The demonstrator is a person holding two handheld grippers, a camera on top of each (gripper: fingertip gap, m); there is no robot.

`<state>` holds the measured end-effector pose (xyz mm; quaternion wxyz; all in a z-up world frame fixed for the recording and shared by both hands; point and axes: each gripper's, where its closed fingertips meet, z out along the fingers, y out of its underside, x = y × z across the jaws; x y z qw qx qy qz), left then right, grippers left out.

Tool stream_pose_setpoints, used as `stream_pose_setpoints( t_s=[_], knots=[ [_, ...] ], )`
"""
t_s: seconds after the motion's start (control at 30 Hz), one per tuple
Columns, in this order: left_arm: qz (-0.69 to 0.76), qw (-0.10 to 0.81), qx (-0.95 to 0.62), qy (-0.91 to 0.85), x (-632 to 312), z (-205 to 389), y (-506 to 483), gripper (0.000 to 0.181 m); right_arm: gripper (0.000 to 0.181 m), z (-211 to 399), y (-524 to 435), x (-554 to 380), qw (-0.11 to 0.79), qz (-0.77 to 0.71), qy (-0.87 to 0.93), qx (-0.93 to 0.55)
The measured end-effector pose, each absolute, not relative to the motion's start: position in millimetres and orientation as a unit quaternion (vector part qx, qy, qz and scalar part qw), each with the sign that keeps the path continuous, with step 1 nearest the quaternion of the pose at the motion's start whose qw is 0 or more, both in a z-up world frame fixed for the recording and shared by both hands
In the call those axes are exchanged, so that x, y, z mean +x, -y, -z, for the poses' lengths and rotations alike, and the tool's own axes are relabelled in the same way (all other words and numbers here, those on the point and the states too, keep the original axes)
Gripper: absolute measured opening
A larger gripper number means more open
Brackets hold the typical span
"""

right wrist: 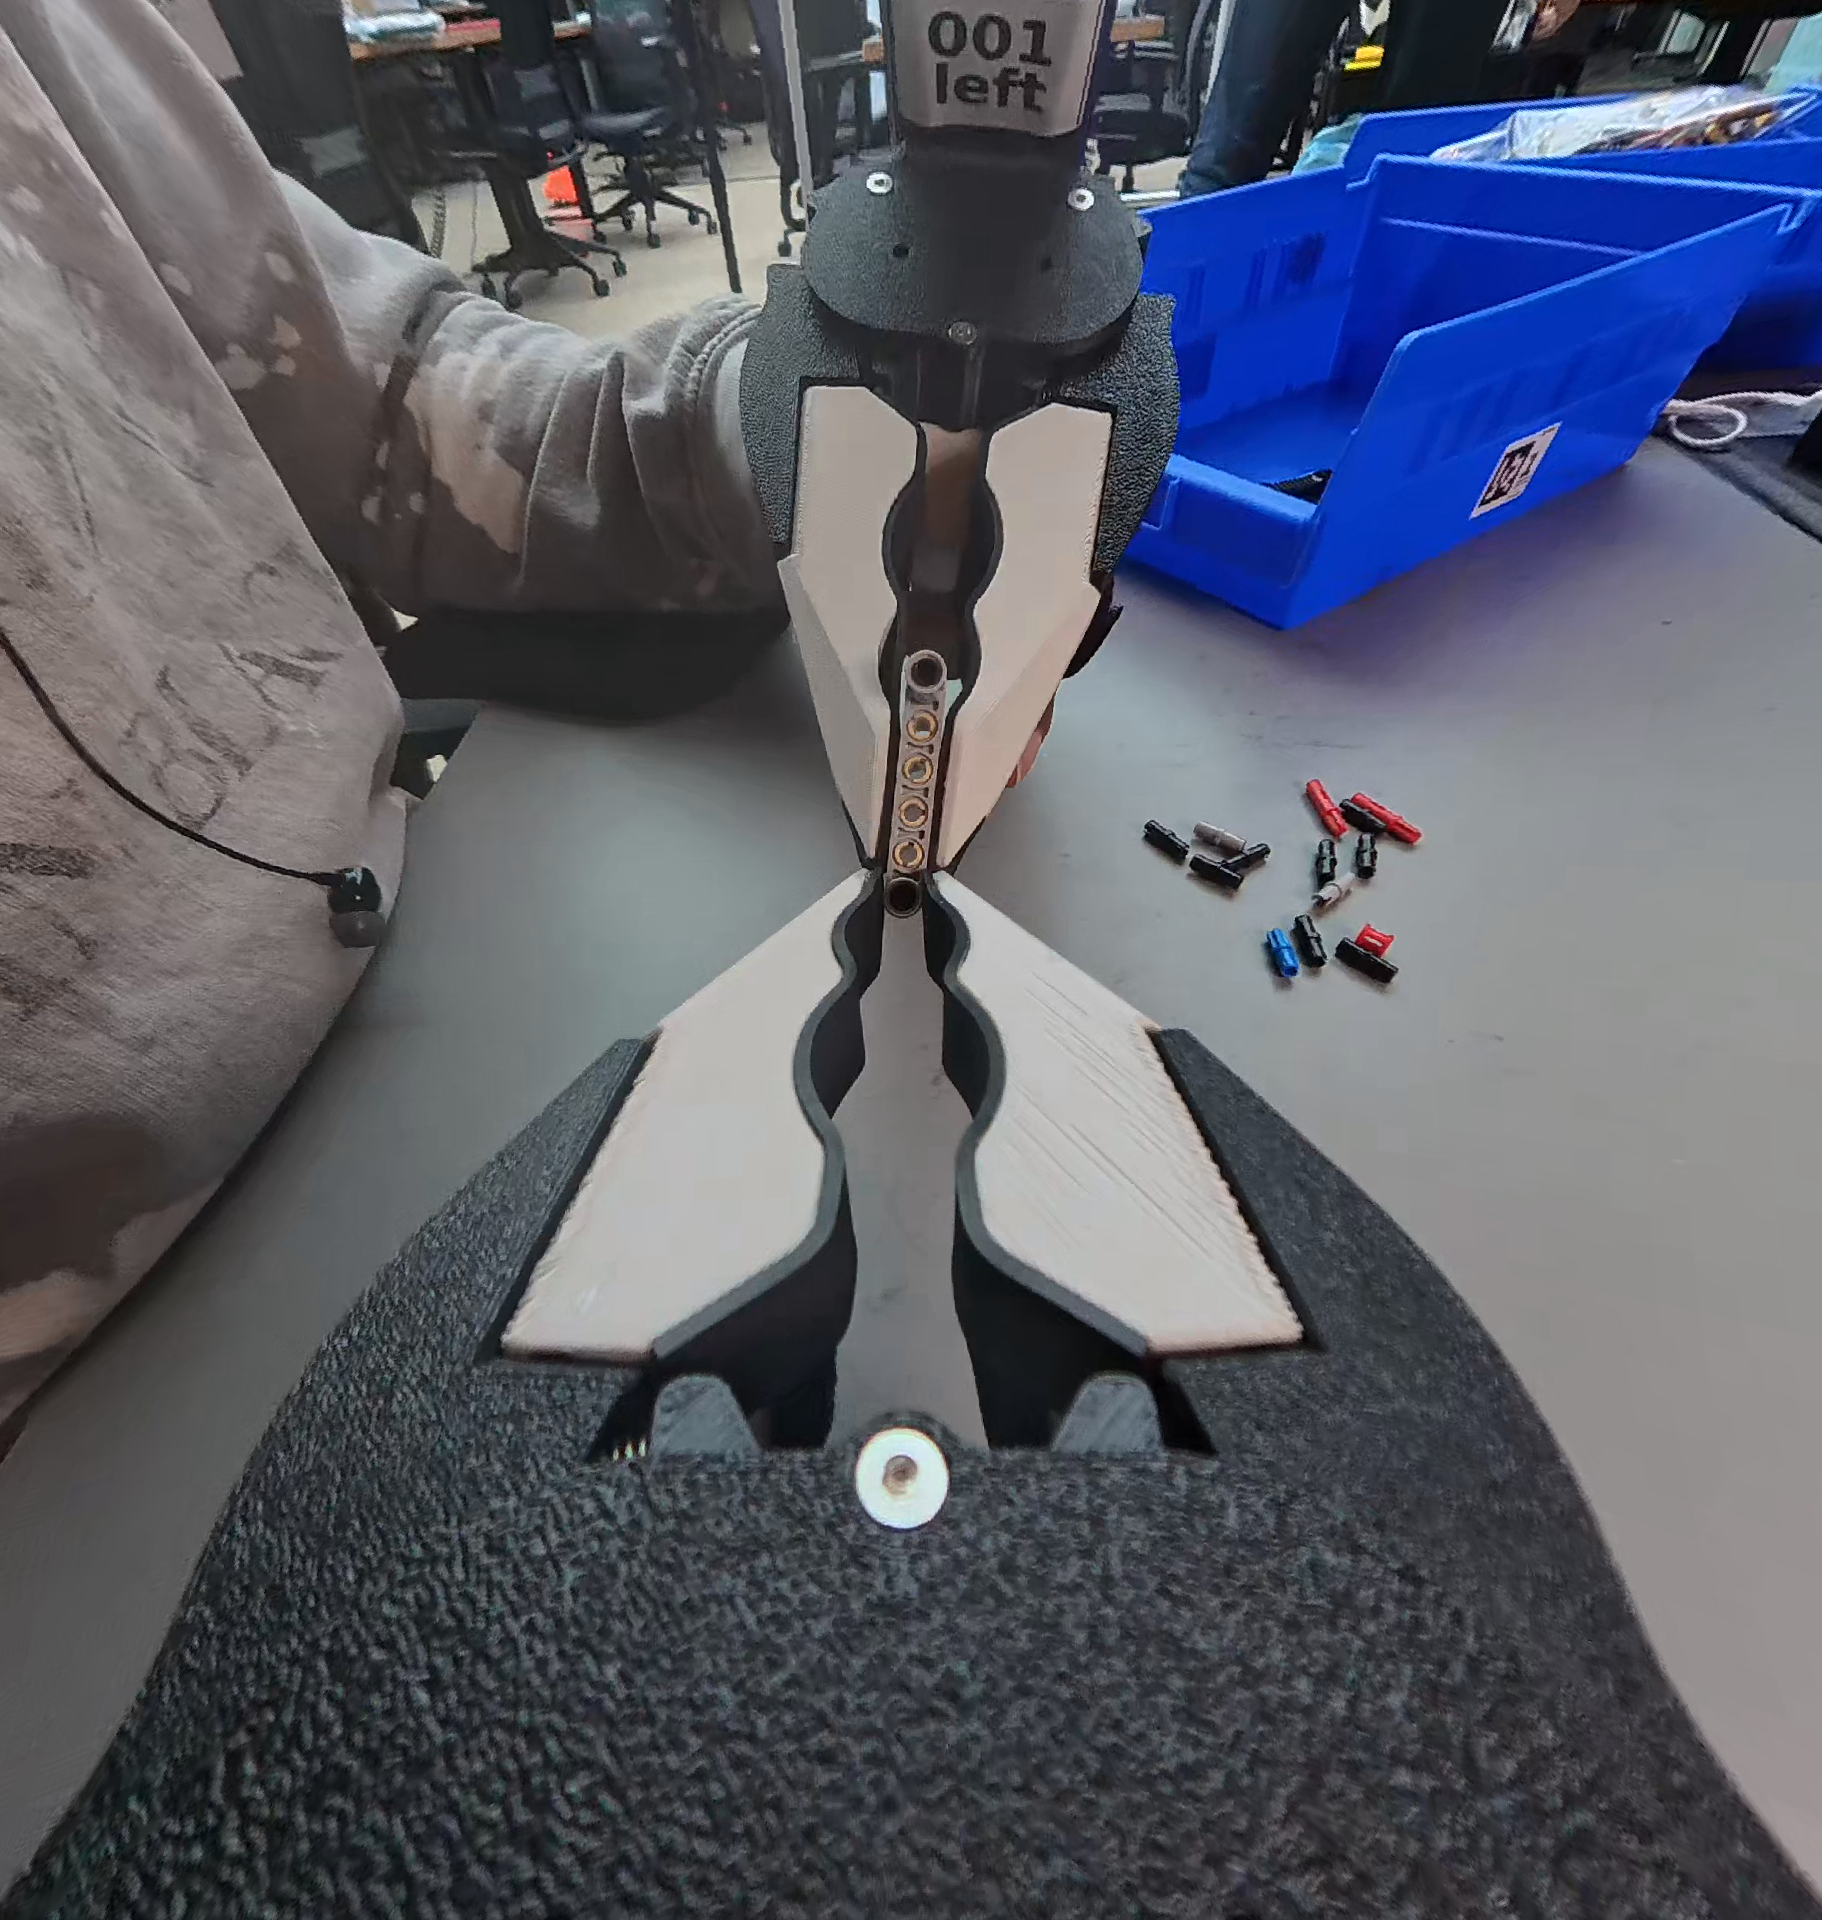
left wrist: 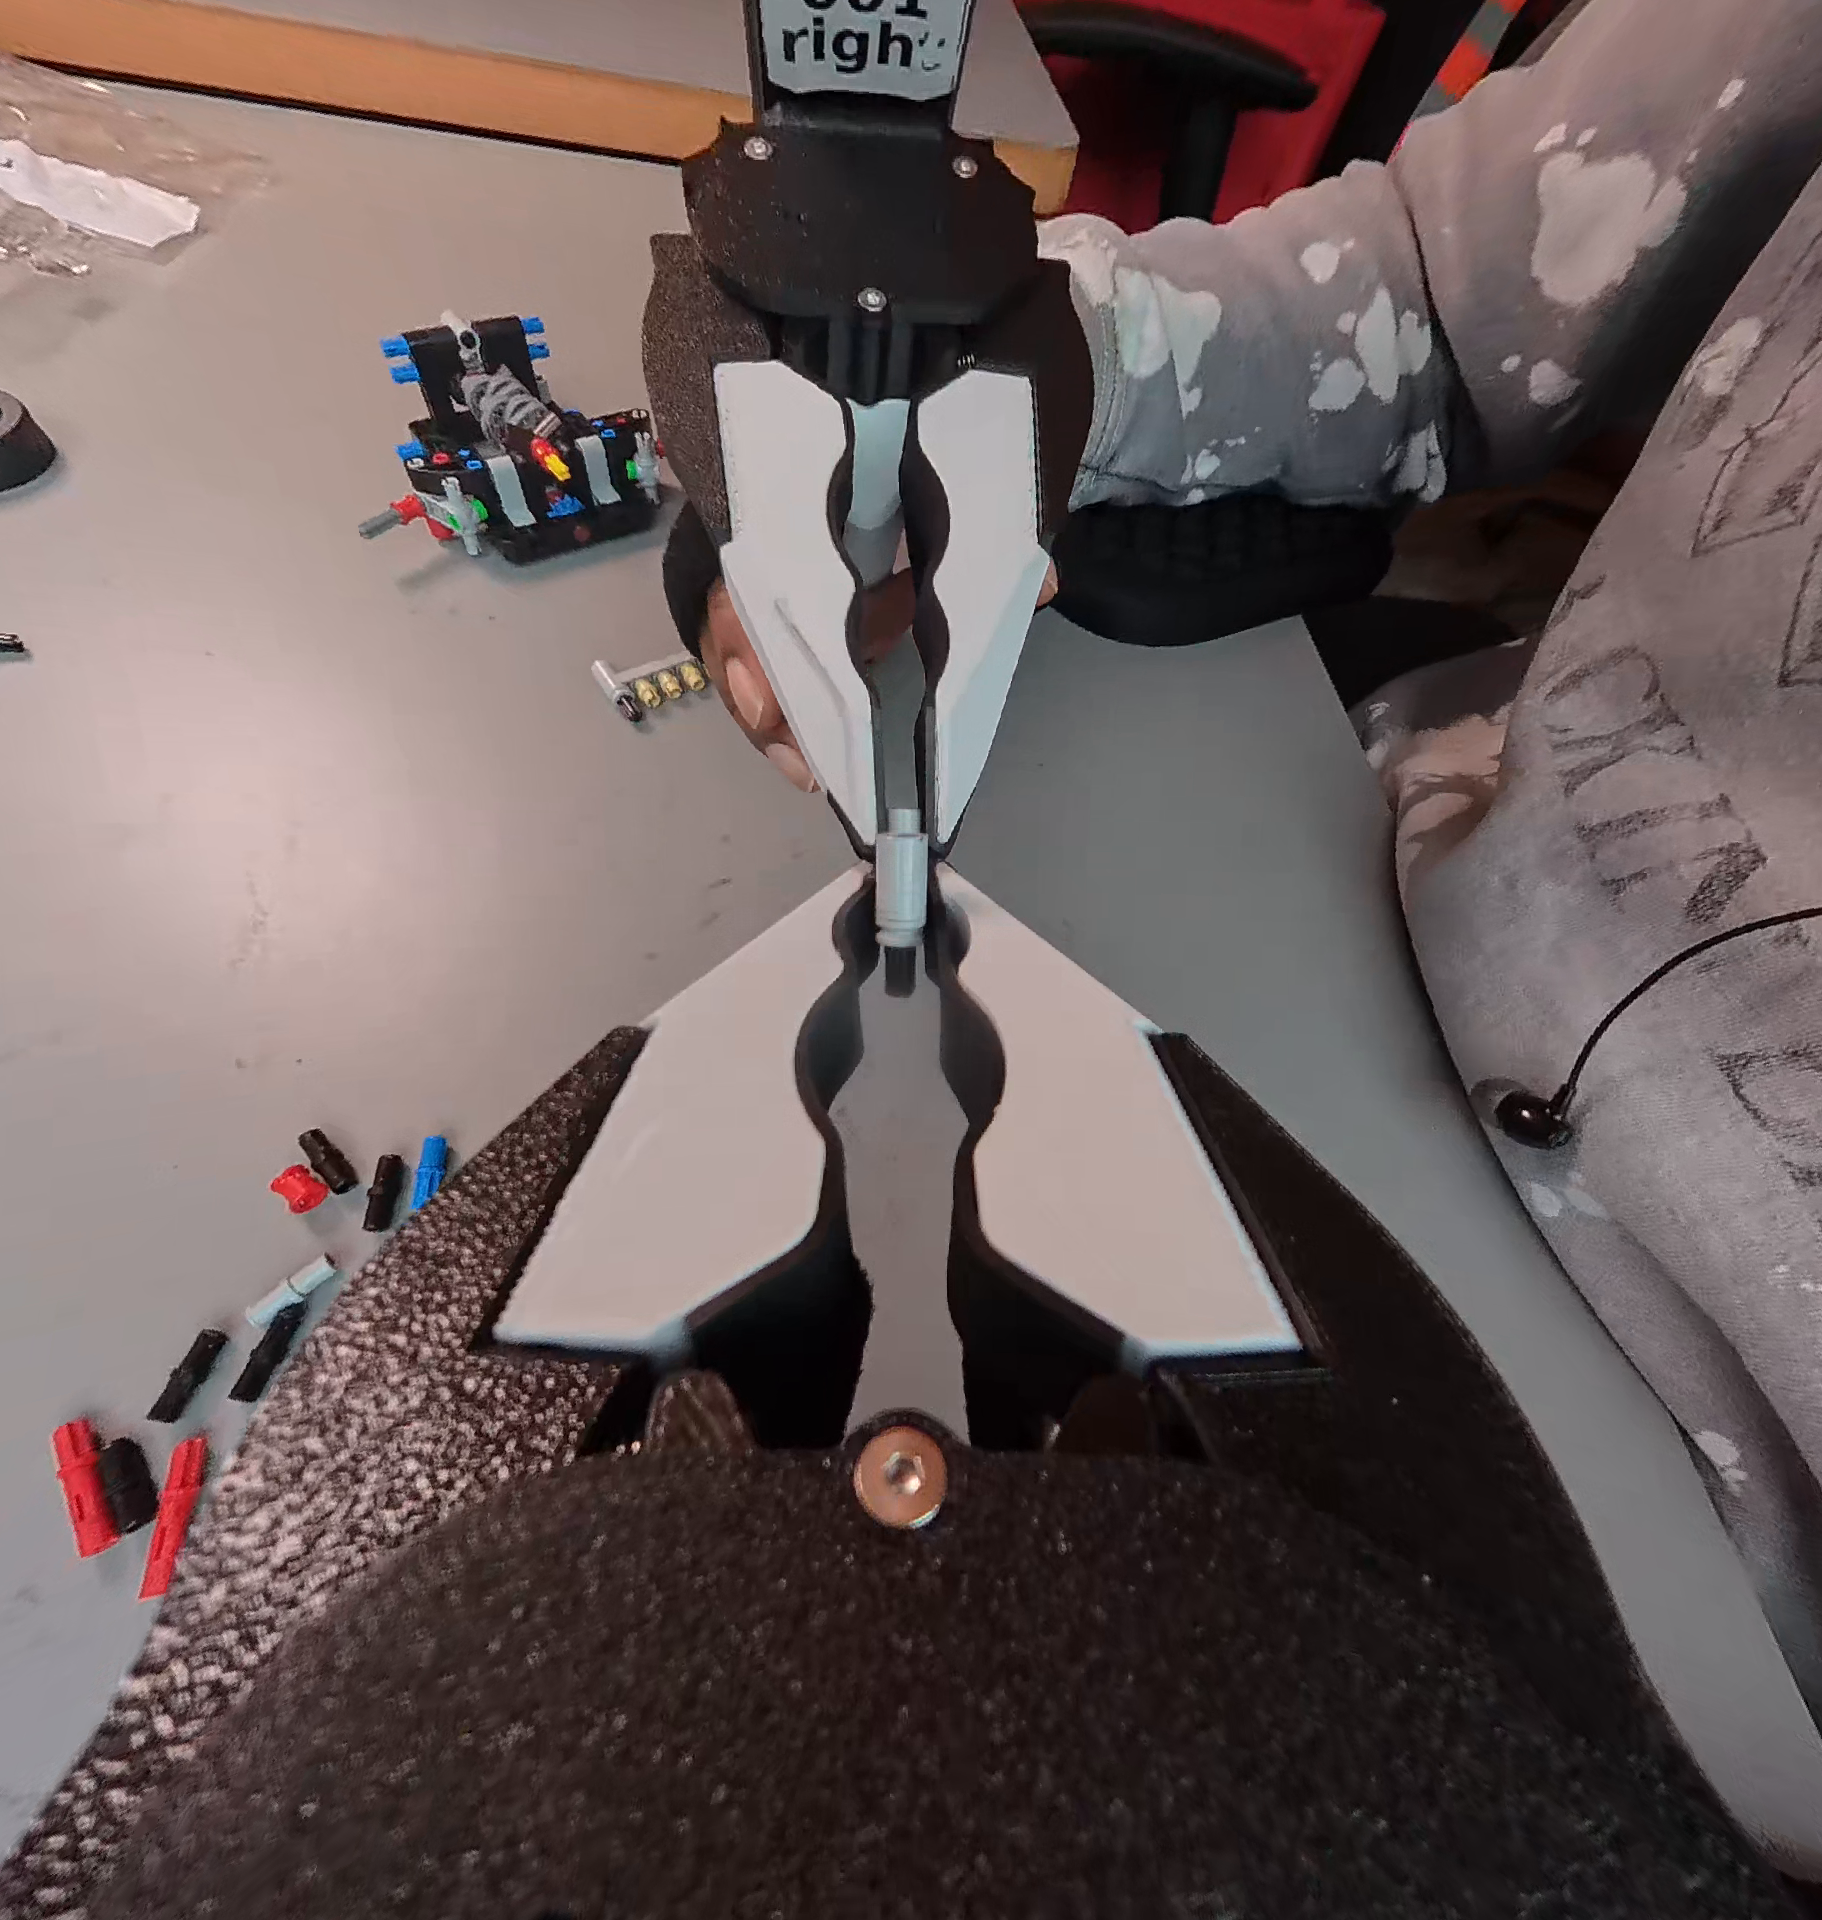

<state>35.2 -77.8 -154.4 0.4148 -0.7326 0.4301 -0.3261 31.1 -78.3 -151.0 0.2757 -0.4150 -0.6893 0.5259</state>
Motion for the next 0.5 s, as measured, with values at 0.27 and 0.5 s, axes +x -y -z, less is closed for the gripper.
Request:
stream_pose_setpoints(
  t_s=[0.27,0.5],
  knots=[
    [0.286,0.434,-0.727,-0.449,34.8,144.8,77.4,0.007,0.007,136.4,77.2,33.0,0.288,-0.525,0.694,-0.401],
    [0.162,0.372,-0.774,-0.485,13.5,184.9,72.6,0.007,0.007,76.5,63.0,47.8,0.308,-0.609,0.623,-0.381]
  ],
)
